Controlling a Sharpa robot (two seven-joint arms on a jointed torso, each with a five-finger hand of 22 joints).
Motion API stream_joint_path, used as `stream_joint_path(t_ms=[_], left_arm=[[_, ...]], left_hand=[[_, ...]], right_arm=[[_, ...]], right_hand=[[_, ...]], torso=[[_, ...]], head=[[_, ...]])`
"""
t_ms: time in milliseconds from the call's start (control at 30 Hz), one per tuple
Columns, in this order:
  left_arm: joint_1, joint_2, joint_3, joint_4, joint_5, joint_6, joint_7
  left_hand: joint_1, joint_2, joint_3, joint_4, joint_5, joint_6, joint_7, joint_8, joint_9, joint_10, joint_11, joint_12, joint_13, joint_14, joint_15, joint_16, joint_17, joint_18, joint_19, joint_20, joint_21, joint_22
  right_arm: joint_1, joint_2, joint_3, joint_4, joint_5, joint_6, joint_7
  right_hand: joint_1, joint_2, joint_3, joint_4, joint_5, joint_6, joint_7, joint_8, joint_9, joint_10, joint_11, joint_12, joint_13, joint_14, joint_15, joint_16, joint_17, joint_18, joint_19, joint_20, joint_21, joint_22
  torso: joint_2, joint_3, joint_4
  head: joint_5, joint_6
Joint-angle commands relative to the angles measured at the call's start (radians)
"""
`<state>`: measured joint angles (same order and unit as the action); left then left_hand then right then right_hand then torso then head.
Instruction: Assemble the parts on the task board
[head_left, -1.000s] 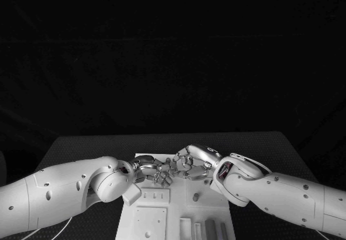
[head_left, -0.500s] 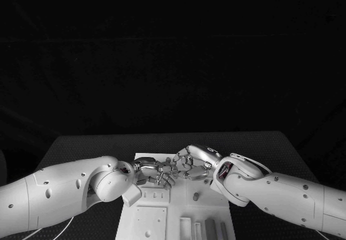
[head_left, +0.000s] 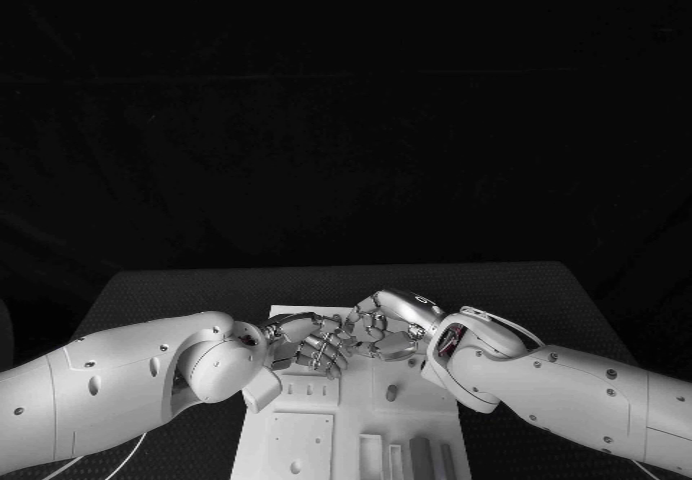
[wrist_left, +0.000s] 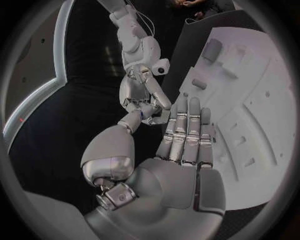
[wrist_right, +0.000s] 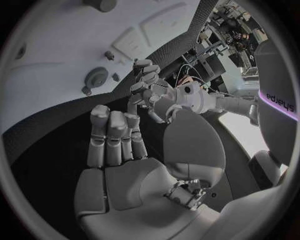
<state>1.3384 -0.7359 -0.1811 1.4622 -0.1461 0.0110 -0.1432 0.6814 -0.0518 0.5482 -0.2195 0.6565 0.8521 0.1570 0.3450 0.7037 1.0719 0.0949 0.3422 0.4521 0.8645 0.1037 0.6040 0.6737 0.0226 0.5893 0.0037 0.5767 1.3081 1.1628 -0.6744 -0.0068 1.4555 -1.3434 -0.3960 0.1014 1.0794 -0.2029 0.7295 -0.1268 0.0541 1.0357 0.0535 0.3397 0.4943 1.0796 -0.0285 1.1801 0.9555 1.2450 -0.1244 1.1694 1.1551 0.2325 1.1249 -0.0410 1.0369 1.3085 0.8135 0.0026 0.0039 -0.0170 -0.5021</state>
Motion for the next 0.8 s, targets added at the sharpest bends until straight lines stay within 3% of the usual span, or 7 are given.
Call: stream_joint_path(t_ms=[33,333,433,567,700,733,800], left_arm=[[0.001,0.0,0.0,0.002,0.011,0.008,0.014],[0.001,0.001,0.0,0.0,0.012,0.002,0.017],[0.001,0.001,0.0,-0.001,0.012,0.001,0.017],[0.001,0.0,0.0,-0.002,0.012,0.001,0.017],[0.0,0.002,0.0,-0.004,0.012,0.0,0.017],[0.0,0.002,0.0,-0.004,0.012,-0.002,0.016],[0.0,0.002,0.0,-0.004,0.012,-0.002,0.016]], left_hand=[[-0.023,0.003,0.003,-0.001,0.004,-0.007,-0.005,0.007,0.002,-0.009,0.001,0.007,-0.002,-0.008,0.001,0.007,-0.002,-0.007,-0.01,0.0,0.003,0.007],[-0.01,0.025,0.023,-0.029,-0.014,-0.001,-0.017,0.024,0.008,-0.01,-0.002,0.022,-0.001,-0.009,0.0,0.02,-0.001,-0.007,-0.014,0.0,0.009,0.012],[0.03,0.053,0.034,-0.041,-0.058,0.003,-0.023,0.034,0.009,-0.005,-0.006,0.033,0.0,-0.007,-0.003,0.033,0.0,-0.008,-0.014,-0.002,0.015,0.014],[0.065,0.068,0.039,-0.031,-0.122,0.007,-0.026,0.041,0.005,-0.001,-0.01,0.042,-0.003,-0.008,-0.005,0.045,-0.001,-0.011,-0.015,-0.004,0.019,0.012],[0.093,0.072,0.042,-0.026,-0.16,0.013,-0.03,0.047,0.003,0.004,-0.013,0.049,-0.005,-0.006,-0.007,0.054,-0.002,-0.013,-0.015,-0.006,0.021,0.012],[0.105,0.072,0.041,-0.02,-0.184,0.017,-0.032,0.049,0.001,0.007,-0.015,0.051,-0.007,-0.005,-0.009,0.058,-0.004,-0.014,-0.015,-0.008,0.021,0.011],[0.108,0.071,0.04,-0.016,-0.193,0.019,-0.033,0.05,0.0,0.009,-0.016,0.053,-0.007,-0.005,-0.009,0.06,-0.004,-0.015,-0.014,-0.008,0.021,0.01]], right_arm=[[-0.002,0.0,0.0,0.001,0.002,0.014,0.011],[-0.002,0.0,0.0,0.002,0.003,0.015,0.012],[-0.003,0.0,0.0,0.002,0.003,0.016,0.012],[-0.003,0.0,0.0,0.002,0.003,0.016,0.013],[-0.003,0.001,0.0,0.002,0.003,0.016,0.013],[-0.003,0.002,0.0,0.002,0.003,0.016,0.013],[-0.004,0.002,0.0,0.003,0.003,0.016,0.014]], right_hand=[[-0.002,0.011,0.002,-0.004,0.002,0.031,0.027,0.003,0.005,-0.005,-0.001,-0.002,-0.001,-0.001,-0.009,0.0,-0.001,0.029,-0.001,-0.006,0.005,0.012],[-0.002,0.013,0.002,-0.005,0.002,0.031,0.027,0.003,0.005,-0.005,-0.001,-0.002,-0.001,-0.001,-0.009,0.0,-0.001,0.029,-0.001,-0.006,0.005,0.012],[-0.002,0.013,0.002,-0.006,0.002,0.031,0.027,0.003,0.005,-0.006,-0.001,-0.002,-0.001,-0.001,-0.009,0.0,-0.001,0.029,-0.001,-0.006,0.005,0.012],[-0.002,0.013,0.002,-0.006,0.002,0.031,0.027,0.003,0.005,-0.006,-0.001,-0.001,-0.001,-0.001,-0.009,0.0,-0.001,0.029,-0.001,-0.006,0.005,0.012],[-0.002,0.013,0.002,-0.006,0.002,0.031,0.027,0.003,0.006,-0.006,-0.001,-0.001,-0.001,-0.001,-0.009,0.0,-0.001,0.029,-0.002,-0.006,0.005,0.012],[-0.003,0.013,0.002,-0.007,0.002,0.031,0.027,0.003,0.006,-0.006,-0.001,-0.001,-0.001,-0.001,-0.009,0.0,-0.001,0.029,-0.002,-0.006,0.005,0.012],[-0.003,0.014,0.002,-0.007,0.002,0.031,0.027,0.003,0.006,-0.006,-0.001,-0.001,-0.001,-0.001,-0.009,0.0,-0.001,0.029,-0.002,-0.006,0.005,0.012]], torso=[[0.0,0.0001,0.0004],[0.0,0.0005,0.0],[0.0,0.0006,0.0004],[0.0,0.0005,0.0003],[0.001,0.0006,0.0006],[0.0,0.0005,0.0005],[0.0,0.0007,0.0004]], head=[[0.0,0.0],[0.0,-0.001],[0.0,-0.001],[0.0,-0.002],[0.001,-0.002],[0.001,-0.002],[0.002,-0.002]])
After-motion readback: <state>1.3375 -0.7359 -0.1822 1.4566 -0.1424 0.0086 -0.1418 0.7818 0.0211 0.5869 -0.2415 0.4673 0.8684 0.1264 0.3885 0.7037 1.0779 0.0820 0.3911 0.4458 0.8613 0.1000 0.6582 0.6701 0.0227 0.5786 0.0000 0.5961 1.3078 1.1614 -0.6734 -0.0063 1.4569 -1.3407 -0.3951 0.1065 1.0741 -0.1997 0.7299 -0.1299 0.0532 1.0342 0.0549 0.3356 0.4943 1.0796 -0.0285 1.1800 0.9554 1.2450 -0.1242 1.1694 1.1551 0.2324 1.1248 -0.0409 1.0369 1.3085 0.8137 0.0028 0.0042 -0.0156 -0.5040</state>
